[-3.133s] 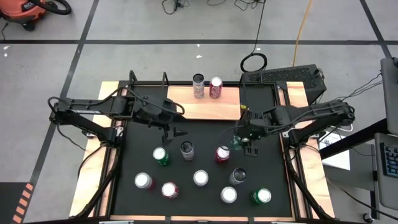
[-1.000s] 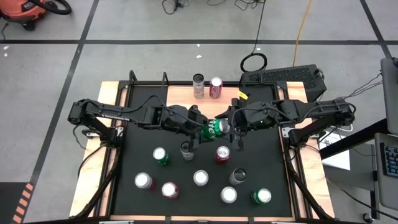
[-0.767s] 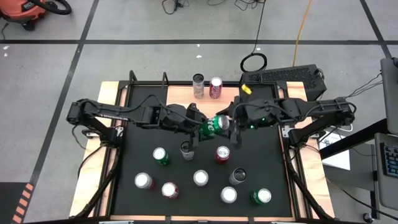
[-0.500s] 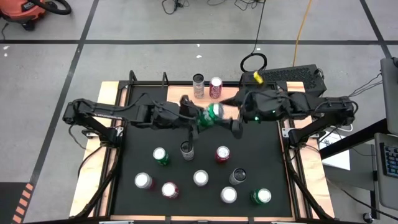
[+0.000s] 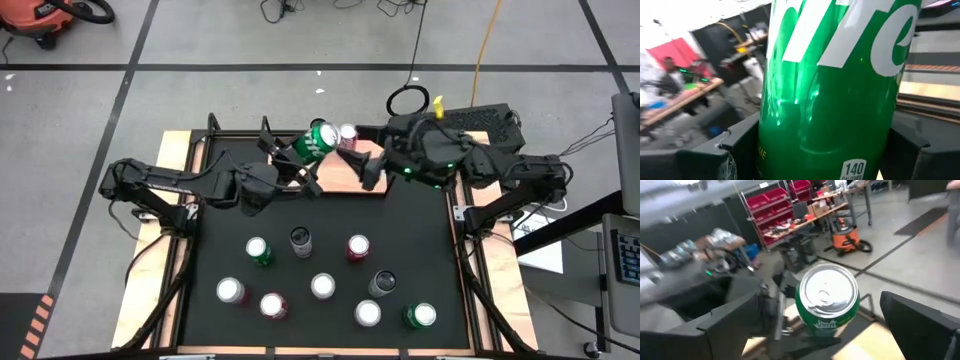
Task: Place canned beverage on shelf
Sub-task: Put the top right green soda can on the shelf
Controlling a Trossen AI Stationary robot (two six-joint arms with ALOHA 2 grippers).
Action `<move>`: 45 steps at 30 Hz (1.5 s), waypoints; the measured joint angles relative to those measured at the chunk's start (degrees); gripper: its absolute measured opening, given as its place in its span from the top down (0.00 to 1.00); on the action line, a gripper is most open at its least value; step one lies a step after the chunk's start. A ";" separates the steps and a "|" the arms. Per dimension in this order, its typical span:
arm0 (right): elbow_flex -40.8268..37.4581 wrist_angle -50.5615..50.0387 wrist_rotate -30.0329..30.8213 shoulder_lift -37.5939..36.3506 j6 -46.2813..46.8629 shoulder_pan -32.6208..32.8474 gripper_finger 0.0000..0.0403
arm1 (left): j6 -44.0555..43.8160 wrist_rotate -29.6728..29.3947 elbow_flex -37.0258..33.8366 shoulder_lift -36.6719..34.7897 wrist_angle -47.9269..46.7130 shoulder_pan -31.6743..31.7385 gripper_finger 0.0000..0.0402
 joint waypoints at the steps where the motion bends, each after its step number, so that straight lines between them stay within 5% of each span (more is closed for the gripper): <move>1: -0.05 0.06 -0.08 0.44 -1.22 -0.22 0.01 | 1.56 -0.94 0.00 0.01 0.57 -0.02 0.26; 10: -0.09 1.61 -0.62 2.33 -4.92 -2.99 0.01 | 6.18 -3.71 0.00 0.04 1.44 -0.22 0.26; 38: -0.11 5.79 -21.08 7.24 -3.27 -12.30 0.03 | 6.49 -3.40 -0.01 0.09 1.24 -0.39 0.27; 45: -0.11 6.18 -21.35 7.30 -3.81 -12.51 0.03 | 6.48 -3.40 -0.01 0.11 1.10 -0.39 0.27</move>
